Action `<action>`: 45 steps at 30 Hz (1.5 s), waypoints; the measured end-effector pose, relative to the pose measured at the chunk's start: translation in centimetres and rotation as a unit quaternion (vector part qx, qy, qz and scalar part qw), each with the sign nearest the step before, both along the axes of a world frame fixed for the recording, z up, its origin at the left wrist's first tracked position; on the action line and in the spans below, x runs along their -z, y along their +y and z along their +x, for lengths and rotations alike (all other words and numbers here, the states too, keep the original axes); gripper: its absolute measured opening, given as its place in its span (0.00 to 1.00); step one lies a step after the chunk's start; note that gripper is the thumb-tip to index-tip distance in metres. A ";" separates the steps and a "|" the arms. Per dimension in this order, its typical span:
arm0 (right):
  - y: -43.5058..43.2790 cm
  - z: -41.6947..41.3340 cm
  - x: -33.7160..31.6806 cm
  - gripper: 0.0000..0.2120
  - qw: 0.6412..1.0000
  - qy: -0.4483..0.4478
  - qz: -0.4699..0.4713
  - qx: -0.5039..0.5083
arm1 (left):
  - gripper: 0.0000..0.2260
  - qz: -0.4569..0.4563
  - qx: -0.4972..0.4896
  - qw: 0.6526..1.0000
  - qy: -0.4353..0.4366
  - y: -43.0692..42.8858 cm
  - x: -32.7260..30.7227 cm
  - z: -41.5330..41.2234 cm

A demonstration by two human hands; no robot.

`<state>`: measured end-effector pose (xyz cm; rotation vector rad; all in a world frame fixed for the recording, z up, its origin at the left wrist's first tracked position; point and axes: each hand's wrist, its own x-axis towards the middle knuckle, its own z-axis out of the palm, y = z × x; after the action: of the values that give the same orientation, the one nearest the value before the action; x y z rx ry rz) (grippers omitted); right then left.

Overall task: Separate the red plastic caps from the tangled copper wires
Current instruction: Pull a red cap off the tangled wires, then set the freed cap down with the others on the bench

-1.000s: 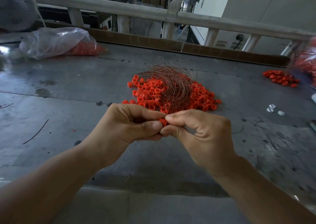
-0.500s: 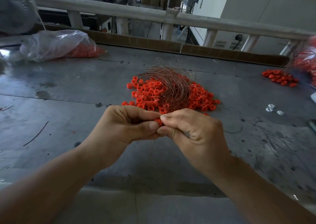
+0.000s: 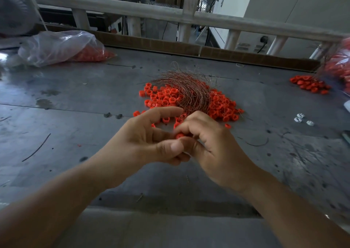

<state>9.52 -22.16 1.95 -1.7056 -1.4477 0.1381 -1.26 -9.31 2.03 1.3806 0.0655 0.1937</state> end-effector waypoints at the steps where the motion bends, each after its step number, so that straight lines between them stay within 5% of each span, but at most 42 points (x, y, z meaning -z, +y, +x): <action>1: 0.0 -0.2 0.1 0.08 1.000 -0.011 -0.006 0.004 | 0.29 0.025 -0.016 1.000 -0.005 -0.2 0.0 0.0; 12: 0.0 -0.4 -0.1 0.06 1.000 0.010 0.005 0.015 | 0.25 0.030 -0.042 0.999 -0.015 -0.8 0.2 -0.1; 16: -0.1 -0.3 -0.1 0.05 0.999 0.039 0.021 -0.005 | 0.32 -0.024 -0.027 0.999 0.011 -0.2 -0.1 0.0; 21: -0.1 -0.2 0.0 0.21 0.969 0.241 -0.037 -0.029 | 0.24 -0.108 -0.025 0.994 -0.022 0.9 -0.1 0.2; 26: -0.1 -0.2 -0.6 0.10 0.961 0.274 -0.028 -0.028 | 0.19 -0.160 -0.009 0.985 -0.069 1.6 -0.2 0.2; 32: -0.9 1.1 -1.1 0.09 0.989 0.120 -0.082 0.038 | 0.08 0.101 -0.079 0.991 0.022 1.8 -0.3 -0.2; 37: -0.9 1.1 -0.6 0.03 0.985 0.003 -0.167 0.051 | 0.09 0.387 -0.059 0.914 0.105 2.4 -0.1 -0.3; 42: -0.9 0.8 -0.3 0.04 0.967 -0.047 -0.250 -0.006 | 0.08 0.430 0.031 0.886 0.170 2.3 0.4 -0.3; 45: -0.9 0.9 -0.3 0.04 0.960 -0.045 -0.275 -0.015 | 0.10 0.396 0.006 0.904 0.158 2.5 0.5 -0.3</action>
<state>10.40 -23.06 2.24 -2.1533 -1.6010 0.5279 -1.52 -6.79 1.57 2.2211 0.2723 -0.0305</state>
